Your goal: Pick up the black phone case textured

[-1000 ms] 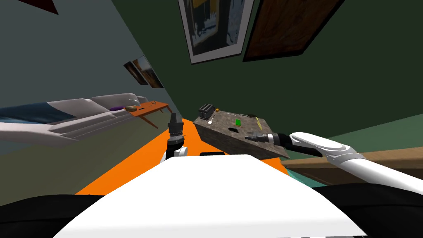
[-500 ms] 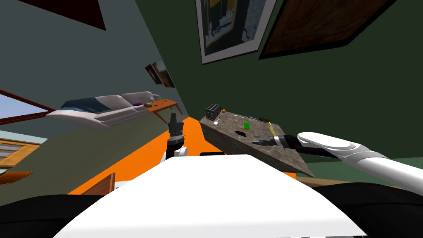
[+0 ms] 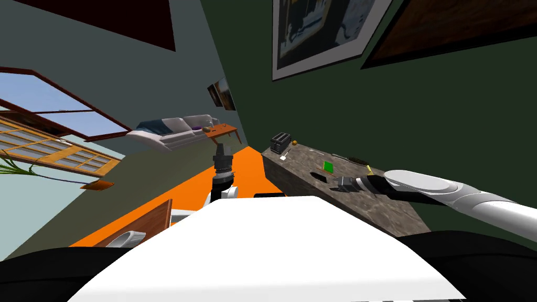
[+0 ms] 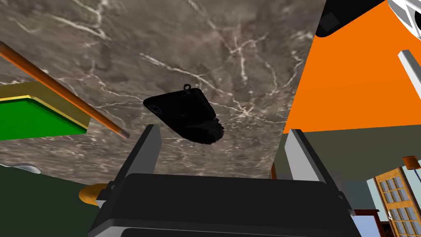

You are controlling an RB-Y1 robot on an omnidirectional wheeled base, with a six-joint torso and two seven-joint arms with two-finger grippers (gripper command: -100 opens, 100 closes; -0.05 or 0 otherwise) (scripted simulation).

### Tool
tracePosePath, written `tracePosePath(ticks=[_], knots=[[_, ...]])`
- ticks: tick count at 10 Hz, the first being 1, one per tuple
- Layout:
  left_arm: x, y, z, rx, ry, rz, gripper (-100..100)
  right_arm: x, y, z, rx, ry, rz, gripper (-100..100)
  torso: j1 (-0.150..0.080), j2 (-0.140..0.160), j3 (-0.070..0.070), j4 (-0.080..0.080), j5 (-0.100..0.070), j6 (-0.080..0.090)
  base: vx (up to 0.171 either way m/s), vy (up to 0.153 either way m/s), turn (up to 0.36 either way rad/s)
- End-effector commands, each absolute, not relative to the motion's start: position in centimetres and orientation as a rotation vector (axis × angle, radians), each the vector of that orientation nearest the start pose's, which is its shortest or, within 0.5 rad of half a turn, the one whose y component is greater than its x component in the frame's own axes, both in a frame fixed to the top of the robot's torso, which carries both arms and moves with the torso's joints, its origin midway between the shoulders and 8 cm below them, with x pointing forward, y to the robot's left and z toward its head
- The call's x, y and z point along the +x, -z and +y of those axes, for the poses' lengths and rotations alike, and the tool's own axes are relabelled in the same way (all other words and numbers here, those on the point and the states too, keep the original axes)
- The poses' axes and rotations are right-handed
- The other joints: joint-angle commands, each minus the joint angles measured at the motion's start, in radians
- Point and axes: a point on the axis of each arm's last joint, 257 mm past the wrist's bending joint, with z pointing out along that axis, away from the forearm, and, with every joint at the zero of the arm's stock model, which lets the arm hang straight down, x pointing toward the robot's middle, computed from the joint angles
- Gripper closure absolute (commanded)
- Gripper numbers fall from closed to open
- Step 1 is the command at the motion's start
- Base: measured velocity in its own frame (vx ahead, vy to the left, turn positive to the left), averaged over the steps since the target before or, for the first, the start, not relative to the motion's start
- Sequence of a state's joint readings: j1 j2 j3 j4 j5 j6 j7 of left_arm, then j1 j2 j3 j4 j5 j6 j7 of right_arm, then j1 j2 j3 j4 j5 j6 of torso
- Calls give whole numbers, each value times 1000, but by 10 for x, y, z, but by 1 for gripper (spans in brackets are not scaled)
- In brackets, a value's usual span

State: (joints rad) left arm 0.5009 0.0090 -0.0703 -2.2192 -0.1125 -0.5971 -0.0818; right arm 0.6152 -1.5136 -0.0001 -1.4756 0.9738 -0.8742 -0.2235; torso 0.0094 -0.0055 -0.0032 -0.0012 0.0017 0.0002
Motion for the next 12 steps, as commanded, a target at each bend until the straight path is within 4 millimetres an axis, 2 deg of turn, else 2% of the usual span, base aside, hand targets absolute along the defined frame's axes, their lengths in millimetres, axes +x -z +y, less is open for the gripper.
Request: tracePosePath(ticks=[1,2,3,6,7,8,9,10,11,12], knots=[[344,-14,239,-523,1242,683,0,220,306,-538,-957,-210,2614,-100,0,0,0,0,0,0,76,84,108],[344,-14,239,-524,1242,683,0,201,312,-558,-1002,-159,2669,-100,-1,0,0,0,0,2,75,74,172],[344,-14,239,-523,1242,683,0,201,312,-558,-1002,-159,2669,-100,-2,0,0,0,0,1,50,46,152],[344,-14,239,-523,1242,683,0,148,325,-605,-1123,-51,2801,-100,-1,1,1,0,0,0,62,81,331],[344,-14,239,-524,1242,683,0,148,325,-605,-1123,-51,2801,-100,-1,0,0,0,0,1,79,60,49],[344,-14,239,-524,1242,683,0,132,328,-616,-1154,-29,2833,-100,-2,1,0,0,0,2,55,55,137],[344,-14,239,-523,1242,683,0,132,328,-616,-1154,-29,2833,-100,-2,2,1,0,0,1,32,34,106],[344,-14,239,-523,1242,683,0,109,332,-630,-1200,-3,2879,-100,-4,4,2,1,0,2,54,52,264],[344,-14,239,-523,1242,683,0,101,334,-634,-1213,2,2892,-100,-3,3,2,1,-1,1,66,56,225],[344,-14,239,-523,1242,683,0,108,333,-629,-1200,-4,2879,-100,-3,2,1,1,0,2,28,20,29]])
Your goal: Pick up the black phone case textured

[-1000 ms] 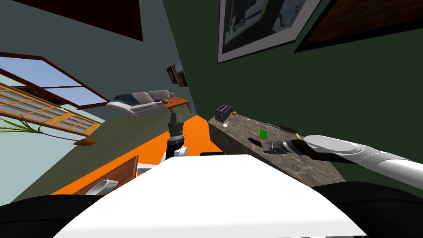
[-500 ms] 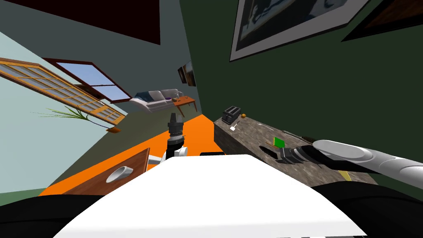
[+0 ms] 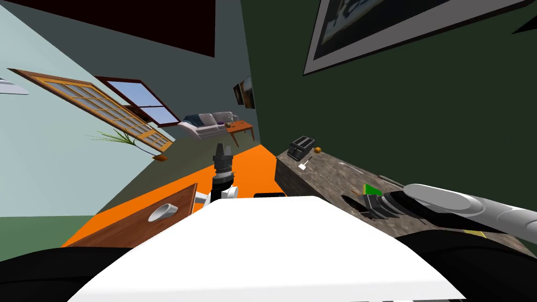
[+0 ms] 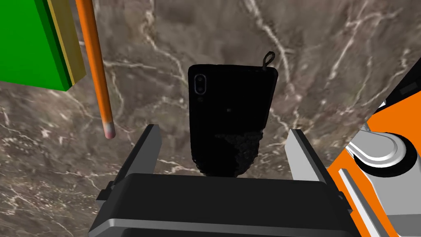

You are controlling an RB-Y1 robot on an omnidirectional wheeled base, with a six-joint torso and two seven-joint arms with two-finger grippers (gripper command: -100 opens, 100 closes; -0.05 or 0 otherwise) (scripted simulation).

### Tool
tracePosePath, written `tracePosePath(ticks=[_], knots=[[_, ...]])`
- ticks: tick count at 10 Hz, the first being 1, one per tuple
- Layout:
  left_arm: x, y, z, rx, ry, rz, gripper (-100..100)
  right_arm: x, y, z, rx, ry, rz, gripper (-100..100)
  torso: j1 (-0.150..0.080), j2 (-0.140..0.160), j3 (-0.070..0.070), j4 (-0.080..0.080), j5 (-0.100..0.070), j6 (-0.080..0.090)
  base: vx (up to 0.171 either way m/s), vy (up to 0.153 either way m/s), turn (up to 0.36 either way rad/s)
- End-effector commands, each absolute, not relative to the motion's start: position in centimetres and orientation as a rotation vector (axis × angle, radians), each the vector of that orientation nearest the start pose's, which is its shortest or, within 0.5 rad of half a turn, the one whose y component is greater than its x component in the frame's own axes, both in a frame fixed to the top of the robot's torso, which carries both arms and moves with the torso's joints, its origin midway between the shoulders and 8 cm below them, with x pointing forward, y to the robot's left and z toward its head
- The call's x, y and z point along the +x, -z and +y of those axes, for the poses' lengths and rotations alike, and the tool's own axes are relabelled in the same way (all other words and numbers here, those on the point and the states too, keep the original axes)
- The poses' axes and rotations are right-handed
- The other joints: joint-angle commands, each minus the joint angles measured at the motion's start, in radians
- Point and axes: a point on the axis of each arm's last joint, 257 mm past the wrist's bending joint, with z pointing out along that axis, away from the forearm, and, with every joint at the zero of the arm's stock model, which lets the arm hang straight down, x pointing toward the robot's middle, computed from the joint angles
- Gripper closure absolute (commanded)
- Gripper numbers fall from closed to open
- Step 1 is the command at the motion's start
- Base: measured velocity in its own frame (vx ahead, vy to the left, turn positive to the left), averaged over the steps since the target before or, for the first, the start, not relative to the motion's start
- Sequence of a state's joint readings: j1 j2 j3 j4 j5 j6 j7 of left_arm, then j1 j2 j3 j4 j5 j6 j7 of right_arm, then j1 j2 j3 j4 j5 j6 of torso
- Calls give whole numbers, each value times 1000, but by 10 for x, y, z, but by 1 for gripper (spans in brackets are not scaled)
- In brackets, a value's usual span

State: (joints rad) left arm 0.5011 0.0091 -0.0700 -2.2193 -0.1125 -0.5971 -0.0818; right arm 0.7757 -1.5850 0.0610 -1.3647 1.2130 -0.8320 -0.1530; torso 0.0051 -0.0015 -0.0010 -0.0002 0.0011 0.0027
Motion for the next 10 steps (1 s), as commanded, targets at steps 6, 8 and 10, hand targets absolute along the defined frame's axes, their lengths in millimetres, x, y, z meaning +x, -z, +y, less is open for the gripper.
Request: tracePosePath(ticks=[6,8,10], knots=[[344,-14,239,-523,1241,683,0,84,354,-628,-1165,-6,2893,100,-3,2,1,0,-1,0,19,-8,53],[344,-14,239,-523,1241,683,0,83,354,-627,-1163,-10,2895,100,-3,2,2,1,-1,-1,0,0,0],[344,-14,239,-523,1241,683,0,83,354,-627,-1164,-9,2894,100,-3,3,2,1,-1,0,0,0,0]])
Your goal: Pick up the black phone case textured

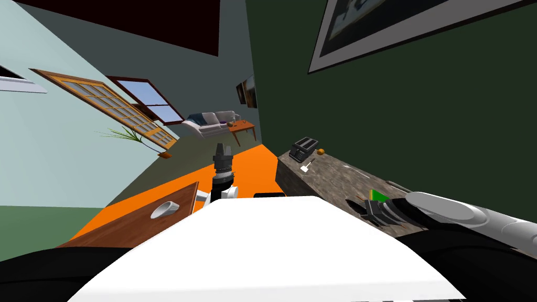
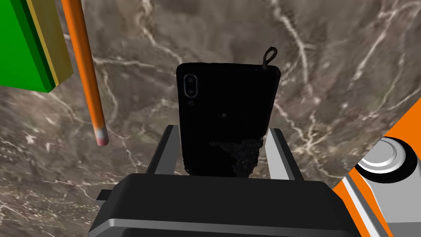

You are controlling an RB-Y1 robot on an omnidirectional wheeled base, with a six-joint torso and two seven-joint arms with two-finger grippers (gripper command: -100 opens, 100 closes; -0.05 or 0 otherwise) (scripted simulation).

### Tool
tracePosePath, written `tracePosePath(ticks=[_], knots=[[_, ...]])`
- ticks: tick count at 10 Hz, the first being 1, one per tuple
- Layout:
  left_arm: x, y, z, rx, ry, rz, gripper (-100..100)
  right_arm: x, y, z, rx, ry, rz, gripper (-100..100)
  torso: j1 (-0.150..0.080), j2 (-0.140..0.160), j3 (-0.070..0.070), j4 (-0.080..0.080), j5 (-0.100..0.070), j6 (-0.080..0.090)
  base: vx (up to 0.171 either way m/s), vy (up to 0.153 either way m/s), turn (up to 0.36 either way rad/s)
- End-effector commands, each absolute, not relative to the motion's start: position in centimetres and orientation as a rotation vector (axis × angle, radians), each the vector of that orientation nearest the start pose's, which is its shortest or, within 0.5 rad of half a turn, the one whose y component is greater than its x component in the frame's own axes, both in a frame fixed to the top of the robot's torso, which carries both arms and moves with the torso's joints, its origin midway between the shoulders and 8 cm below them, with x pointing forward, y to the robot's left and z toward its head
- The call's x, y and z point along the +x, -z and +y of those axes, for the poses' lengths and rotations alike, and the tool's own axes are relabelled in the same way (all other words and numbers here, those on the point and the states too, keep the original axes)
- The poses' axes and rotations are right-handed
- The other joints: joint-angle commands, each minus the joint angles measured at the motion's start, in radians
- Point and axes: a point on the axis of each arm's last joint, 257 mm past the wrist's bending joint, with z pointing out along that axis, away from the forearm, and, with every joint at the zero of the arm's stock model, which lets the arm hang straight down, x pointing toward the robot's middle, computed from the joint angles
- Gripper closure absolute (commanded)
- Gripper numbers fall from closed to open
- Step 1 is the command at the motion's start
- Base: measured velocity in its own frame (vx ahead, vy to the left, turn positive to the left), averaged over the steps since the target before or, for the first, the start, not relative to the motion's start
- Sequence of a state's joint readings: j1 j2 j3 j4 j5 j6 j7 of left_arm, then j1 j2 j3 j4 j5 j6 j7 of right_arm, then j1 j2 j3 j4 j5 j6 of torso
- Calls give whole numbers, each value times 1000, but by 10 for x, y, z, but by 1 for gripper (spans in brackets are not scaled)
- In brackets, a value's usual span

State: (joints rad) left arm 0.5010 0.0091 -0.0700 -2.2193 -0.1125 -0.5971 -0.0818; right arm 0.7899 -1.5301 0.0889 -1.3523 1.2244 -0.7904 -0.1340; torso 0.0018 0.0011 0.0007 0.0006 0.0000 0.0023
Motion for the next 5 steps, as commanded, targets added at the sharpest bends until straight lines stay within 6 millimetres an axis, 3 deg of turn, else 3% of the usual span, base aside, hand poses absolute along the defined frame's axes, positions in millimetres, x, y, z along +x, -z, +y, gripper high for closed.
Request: tracePosePath(ticks=[1,2,3,4,5], knots=[[344,-14,239,-523,1241,683,0,83,354,-627,-1164,-9,2894,0,0,0,0,0,0,0,0,0,0],[344,-14,239,-523,1241,683,0,98,342,-629,-1188,-4,2885,100,0,0,0,0,0,0,-24,8,-159],[344,-14,239,-523,1241,683,0,107,333,-629,-1203,-2,2880,100,1,1,1,0,1,1,-43,18,-189],[344,-14,239,-523,1241,683,0,103,338,-629,-1196,1,2880,100,2,3,2,1,1,2,-19,9,-33],[344,-14,239,-523,1242,683,0,103,337,-629,-1196,-1,2881,0,1,2,1,0,0,1,0,0,0]])
